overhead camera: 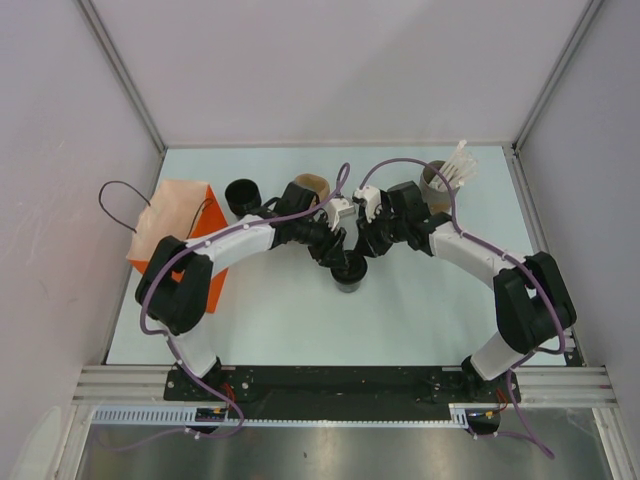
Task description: Pack the takeout coffee
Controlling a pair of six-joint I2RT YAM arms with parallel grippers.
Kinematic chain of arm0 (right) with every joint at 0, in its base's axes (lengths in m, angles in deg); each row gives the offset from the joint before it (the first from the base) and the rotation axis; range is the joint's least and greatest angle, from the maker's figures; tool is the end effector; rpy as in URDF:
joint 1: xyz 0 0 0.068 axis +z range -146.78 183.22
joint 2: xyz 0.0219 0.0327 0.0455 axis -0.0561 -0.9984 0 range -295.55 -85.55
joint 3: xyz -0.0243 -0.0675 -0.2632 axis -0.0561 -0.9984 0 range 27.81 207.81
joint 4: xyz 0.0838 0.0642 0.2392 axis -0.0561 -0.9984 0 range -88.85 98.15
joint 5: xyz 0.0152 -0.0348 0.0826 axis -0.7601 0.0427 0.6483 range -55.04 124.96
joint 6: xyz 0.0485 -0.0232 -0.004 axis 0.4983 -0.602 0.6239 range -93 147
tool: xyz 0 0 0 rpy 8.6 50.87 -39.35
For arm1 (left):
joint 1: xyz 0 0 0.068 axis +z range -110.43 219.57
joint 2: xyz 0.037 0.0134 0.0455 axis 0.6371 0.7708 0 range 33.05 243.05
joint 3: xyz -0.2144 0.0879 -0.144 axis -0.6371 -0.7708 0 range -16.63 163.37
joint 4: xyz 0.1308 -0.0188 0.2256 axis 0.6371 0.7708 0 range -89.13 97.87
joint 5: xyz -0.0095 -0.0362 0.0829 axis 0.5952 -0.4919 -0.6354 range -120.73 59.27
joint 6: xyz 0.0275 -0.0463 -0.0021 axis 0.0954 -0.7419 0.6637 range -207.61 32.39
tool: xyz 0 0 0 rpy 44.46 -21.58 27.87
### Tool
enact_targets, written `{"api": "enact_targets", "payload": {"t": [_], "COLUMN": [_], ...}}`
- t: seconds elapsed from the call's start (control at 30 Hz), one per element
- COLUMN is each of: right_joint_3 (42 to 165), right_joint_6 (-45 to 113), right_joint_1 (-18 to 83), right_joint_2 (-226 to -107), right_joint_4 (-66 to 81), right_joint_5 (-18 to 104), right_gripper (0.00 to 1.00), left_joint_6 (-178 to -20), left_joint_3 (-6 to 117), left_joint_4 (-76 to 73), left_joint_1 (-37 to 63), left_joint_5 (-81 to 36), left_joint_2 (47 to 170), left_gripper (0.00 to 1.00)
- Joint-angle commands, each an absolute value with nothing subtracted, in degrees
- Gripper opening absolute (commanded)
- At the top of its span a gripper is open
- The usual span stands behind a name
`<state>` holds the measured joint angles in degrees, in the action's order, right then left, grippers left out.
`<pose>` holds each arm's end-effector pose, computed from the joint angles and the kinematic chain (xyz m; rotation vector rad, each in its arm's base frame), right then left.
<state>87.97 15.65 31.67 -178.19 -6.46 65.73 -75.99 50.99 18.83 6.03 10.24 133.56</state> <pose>0.2923 0.1791 0.2196 -1.0468 2.1393 0.7826 0.2956 -0.2240 0.2122 1.2205 2.1012 -1.0464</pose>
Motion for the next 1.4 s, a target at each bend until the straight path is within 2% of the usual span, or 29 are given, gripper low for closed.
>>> {"api": "enact_targets", "payload": {"t": [0.0, 0.43, 0.63, 0.77, 0.87, 1.37], "right_joint_3": [81.86, 81.69, 84.23, 87.65, 89.24, 93.55], "right_joint_6": [11.89, 9.69, 11.18, 12.68, 13.47, 17.07], "right_joint_1": [33.80, 33.28, 30.21, 27.83, 27.21, 21.33], "right_joint_2": [-185.83, -184.26, -177.23, -176.51, -176.69, -174.93], "right_joint_4": [-18.13, -19.88, -19.09, -20.23, -20.59, -21.37], "right_joint_5": [56.67, 57.28, 64.39, 70.54, 73.01, 82.86], "right_gripper": [0.24, 0.26, 0.35, 0.43, 0.45, 0.48], "left_joint_6": [-65.37, -64.67, -65.20, -65.55, -65.72, -65.55], "left_joint_3": [46.65, 44.28, 44.28, 44.72, 44.81, 44.98], "left_joint_4": [26.80, 25.57, 25.39, 25.57, 25.48, 25.22], "left_joint_1": [4.59, 3.02, 2.84, 2.57, 2.57, 2.57], "left_joint_5": [-6.82, -10.17, -10.08, -10.08, -10.26, -10.52], "left_joint_2": [137.64, 135.44, 135.35, 135.88, 136.06, 136.76], "left_gripper": [0.55, 0.56, 0.53, 0.53, 0.52, 0.52]}}
